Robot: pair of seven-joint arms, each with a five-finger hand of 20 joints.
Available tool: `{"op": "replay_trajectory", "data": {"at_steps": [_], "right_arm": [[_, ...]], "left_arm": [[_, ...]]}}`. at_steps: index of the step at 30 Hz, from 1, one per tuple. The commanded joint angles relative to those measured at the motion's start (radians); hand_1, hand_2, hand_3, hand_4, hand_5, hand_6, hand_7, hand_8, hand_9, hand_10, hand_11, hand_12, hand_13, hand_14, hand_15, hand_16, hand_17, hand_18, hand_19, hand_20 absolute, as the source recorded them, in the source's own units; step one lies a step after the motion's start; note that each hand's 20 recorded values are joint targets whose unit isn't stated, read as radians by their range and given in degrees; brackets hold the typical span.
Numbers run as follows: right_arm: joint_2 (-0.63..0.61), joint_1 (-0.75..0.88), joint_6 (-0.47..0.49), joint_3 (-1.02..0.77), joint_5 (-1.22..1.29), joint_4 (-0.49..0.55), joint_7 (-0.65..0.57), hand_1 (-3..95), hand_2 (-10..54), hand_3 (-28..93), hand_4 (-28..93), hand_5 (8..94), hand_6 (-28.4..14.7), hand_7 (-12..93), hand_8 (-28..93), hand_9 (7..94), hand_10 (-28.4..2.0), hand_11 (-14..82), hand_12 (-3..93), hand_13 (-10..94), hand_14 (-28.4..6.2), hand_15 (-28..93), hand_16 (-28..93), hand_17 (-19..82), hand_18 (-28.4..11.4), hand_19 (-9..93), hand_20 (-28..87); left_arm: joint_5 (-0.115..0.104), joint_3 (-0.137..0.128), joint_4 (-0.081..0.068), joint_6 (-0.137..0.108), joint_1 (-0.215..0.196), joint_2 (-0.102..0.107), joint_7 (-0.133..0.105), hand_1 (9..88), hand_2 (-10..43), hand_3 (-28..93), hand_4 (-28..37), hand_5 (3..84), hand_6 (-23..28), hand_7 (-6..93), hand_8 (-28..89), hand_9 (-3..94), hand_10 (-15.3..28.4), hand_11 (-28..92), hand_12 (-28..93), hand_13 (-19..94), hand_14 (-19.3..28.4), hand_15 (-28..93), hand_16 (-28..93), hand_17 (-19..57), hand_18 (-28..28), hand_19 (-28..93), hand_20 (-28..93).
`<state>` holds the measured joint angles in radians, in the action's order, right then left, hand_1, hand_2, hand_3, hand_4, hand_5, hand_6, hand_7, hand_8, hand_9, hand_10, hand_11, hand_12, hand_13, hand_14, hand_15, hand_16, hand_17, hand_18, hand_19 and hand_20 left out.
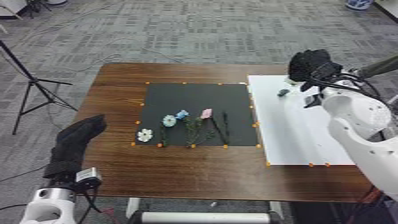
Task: Arrange flowers
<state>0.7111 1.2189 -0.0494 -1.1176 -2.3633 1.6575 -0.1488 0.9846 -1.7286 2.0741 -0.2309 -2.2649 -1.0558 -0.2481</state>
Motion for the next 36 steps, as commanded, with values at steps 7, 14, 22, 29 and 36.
{"op": "replay_trajectory", "data": {"at_steps": [7, 14, 22, 29, 36], "right_arm": [[0.207, -0.118, 0.075, 0.19, 0.058, 0.083, 0.036, 58.3, -9.5, 63, -25, 80.8, 5.9, 25, 0, 88.9, -6.2, 3.4, 29.4, 74, -8.2, 58, 37, 30, -21.4, 68, 51], [0.275, -0.139, 0.093, 0.251, 0.037, 0.05, 0.044, 58.5, -9.5, 63, -24, 80.9, 6.0, 25, 0, 88.9, -6.2, 3.3, 29.3, 74, -8.3, 58, 37, 30, -21.5, 68, 51], [0.309, -0.176, 0.177, 0.298, -0.024, -0.035, 0.095, 58.5, -9.5, 63, -25, 81.1, 6.0, 24, 0, 88.6, -6.3, 3.0, 28.8, 74, -8.3, 58, 37, 30, -21.5, 68, 51], [0.325, -0.164, 0.201, 0.312, -0.078, -0.082, 0.09, 58.5, -9.5, 63, -25, 80.9, 6.3, 24, -1, 88.2, -6.2, 3.0, 28.4, 73, -8.3, 58, 37, 30, -21.5, 68, 51], [0.344, -0.141, 0.205, 0.29, -0.096, -0.107, 0.086, 58.3, -9.5, 63, -25, 80.6, 6.6, 25, -2, 88.2, -6.2, 3.0, 28.1, 73, -8.4, 58, 37, 30, -21.5, 68, 51]], "left_arm": [[-0.001, -0.006, 0.01, -0.001, -0.004, 0.001, 0.003, 26.9, -0.7, 70, -19.1, 49.2, -0.7, 18.8, -8, 45.7, 12.4, 19, 14, 35, 16.9, 18, 2, 0.1, 12.2, 5, 15], [0.0, -0.003, 0.009, 0.001, -0.002, -0.001, 0.007, 26.9, -0.7, 70, -19.1, 49.2, -0.8, 18.9, -8, 45.6, 12.4, 19, 14, 35, 16.8, 18, 2, 0.1, 12.2, 5, 15], [0.001, -0.007, 0.009, 0.007, -0.002, 0.003, 0.009, 26.8, -0.6, 70, -19.1, 49.3, -0.8, 18.8, -8, 45.6, 12.4, 19, 14, 35, 16.9, 18, 2, 0.1, 12.2, 5, 15], [0.003, 0.001, 0.003, 0.019, 0.008, 0.005, 0.017, 26.7, -0.6, 70, -19.1, 49.2, -0.9, 18.9, -8, 45.7, 12.4, 19, 14, 35, 16.8, 17, 2, 0.0, 12.2, 5, 15], [0.003, 0.002, 0.0, 0.021, 0.015, 0.008, 0.025, 26.7, -0.7, 70, -19.1, 49.2, -0.7, 18.7, -8, 45.7, 12.4, 19, 14, 35, 16.8, 18, 2, 0.0, 12.2, 5, 15]]}}
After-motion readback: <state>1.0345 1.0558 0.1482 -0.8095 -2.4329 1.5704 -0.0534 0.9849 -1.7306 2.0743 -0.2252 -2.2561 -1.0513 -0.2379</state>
